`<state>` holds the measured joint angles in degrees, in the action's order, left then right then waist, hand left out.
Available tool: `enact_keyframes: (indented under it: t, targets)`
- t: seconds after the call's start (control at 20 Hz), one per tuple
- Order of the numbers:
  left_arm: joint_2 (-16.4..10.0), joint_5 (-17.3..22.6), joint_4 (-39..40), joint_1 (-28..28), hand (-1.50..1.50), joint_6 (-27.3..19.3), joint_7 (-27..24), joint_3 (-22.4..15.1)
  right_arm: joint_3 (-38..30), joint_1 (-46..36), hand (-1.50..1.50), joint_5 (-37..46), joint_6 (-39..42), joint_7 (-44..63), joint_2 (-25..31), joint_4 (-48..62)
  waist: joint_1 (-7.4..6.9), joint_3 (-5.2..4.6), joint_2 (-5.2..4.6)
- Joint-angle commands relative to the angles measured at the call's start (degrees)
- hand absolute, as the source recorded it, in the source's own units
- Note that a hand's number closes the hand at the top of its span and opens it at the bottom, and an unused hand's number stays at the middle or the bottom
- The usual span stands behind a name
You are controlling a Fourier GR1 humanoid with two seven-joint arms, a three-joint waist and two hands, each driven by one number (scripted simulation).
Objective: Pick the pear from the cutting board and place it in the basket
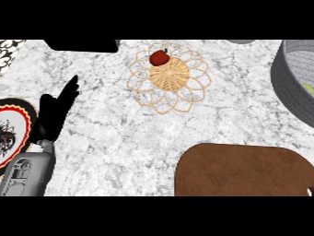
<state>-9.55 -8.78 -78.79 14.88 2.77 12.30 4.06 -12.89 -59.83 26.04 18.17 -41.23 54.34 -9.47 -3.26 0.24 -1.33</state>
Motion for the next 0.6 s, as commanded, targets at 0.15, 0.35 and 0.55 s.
enact_keyframes:
  t: [0.15, 0.35, 0.55]
  targets:
    - [-0.45, 1.17, -0.46, 0.27, 0.0, 0.95, -0.06, 0.74, -6.36, -0.67, -1.5, -5.14, 0.04, 4.46, 6.24, 4.66, -0.39, 0.09, -0.44]
    - [1.28, -0.53, -1.13, 2.1, 0.0, -0.68, 2.05, -1.14, -8.9, 0.52, -1.5, -7.57, 3.12, 6.15, 10.29, 6.64, -0.1, 0.32, -0.77]
    - [-0.25, 0.68, -0.8, -0.13, 0.0, 0.56, 0.42, 0.42, -8.54, 4.76, -1.5, -7.19, 6.43, 4.48, 13.6, 7.43, -0.43, 0.53, -1.1]
